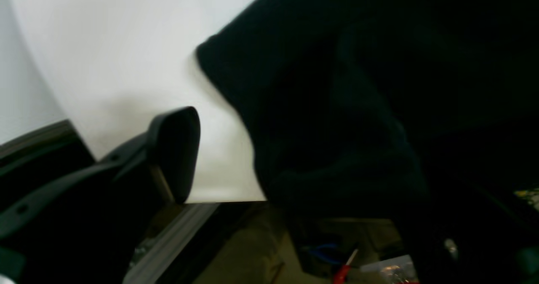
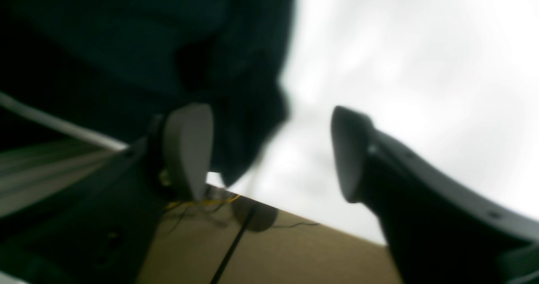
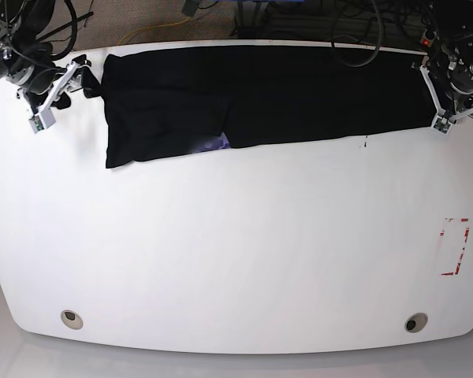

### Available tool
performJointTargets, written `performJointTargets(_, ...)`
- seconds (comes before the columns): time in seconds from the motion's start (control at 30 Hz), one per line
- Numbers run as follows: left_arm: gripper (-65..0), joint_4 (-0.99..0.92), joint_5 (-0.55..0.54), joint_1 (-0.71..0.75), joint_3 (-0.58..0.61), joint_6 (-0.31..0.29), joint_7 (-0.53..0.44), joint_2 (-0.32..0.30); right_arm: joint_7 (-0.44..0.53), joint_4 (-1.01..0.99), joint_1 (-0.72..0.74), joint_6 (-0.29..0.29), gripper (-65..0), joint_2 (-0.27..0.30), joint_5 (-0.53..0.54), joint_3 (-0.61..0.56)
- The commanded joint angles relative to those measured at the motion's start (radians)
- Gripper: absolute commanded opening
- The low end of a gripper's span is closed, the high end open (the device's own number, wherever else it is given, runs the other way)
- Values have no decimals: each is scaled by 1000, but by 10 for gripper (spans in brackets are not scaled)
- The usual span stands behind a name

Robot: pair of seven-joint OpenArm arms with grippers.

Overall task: Fold the T-shirt properly
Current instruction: 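Fold the held edge back over the shirt with both grippers, then release the shirt and reposition both grippers along the folded edge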

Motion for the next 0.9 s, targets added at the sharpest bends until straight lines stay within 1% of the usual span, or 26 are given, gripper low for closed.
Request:
performJointTargets(0.0, -181, 78, -6, 0, -19, 6, -4, -14, 15, 65, 8, 2, -198, -2, 38, 21)
performJointTargets(0.1, -181, 93, -8, -5, -39, 6, -4, -14, 15, 77, 43, 2, -198, -22, 98, 16)
performJointTargets(0.17, -182, 93, -8, -7, -60, 6, -4, -17, 15, 76, 68, 2, -198, -59, 130, 1)
performJointTargets(0.23, -212, 92, -6, -7, -65, 6, -4, -17, 15, 76, 95, 2, -198, -81, 130, -44)
performJointTargets(0.27, -240, 90, -6, -7, -65, 6, -4, -17, 15, 74, 109, 2, -198, -85, 129, -73)
performJointTargets(0.33, -300, 86, -3, -2, -62, 6, -4, -17, 17, 73, 134, 2, -200, -99, 89, -130)
performJointTargets(0.43, -349, 49, -3, 16, -60, 6, -4, -15, 18, 73, 160, 2, -200, -153, -28, -193)
performJointTargets(0.5, -361, 32, -3, 35, -62, 6, -6, -18, 18, 73, 171, 2, -200, -179, -141, -229)
performJointTargets(0.53, -365, 30, -3, 42, -63, 6, -7, -18, 18, 73, 171, 2, -200, -183, -174, -240)
performJointTargets(0.6, -363, 27, -3, 76, -63, 6, -9, -21, 37, 73, 171, 2, -200, -191, -284, -269)
performJointTargets(0.63, -361, 27, -3, 90, -62, 6, -10, -33, 52, 73, 168, 2, -200, -191, -315, -282)
performJointTargets(0.77, -358, -7, -5, 101, -60, 6, -10, -61, 78, 71, 152, 2, -200, -185, -370, -318)
performJointTargets(0.87, -358, -74, -5, 85, -57, 6, -13, -64, 81, 44, 151, 2, -200, -186, -384, -326)
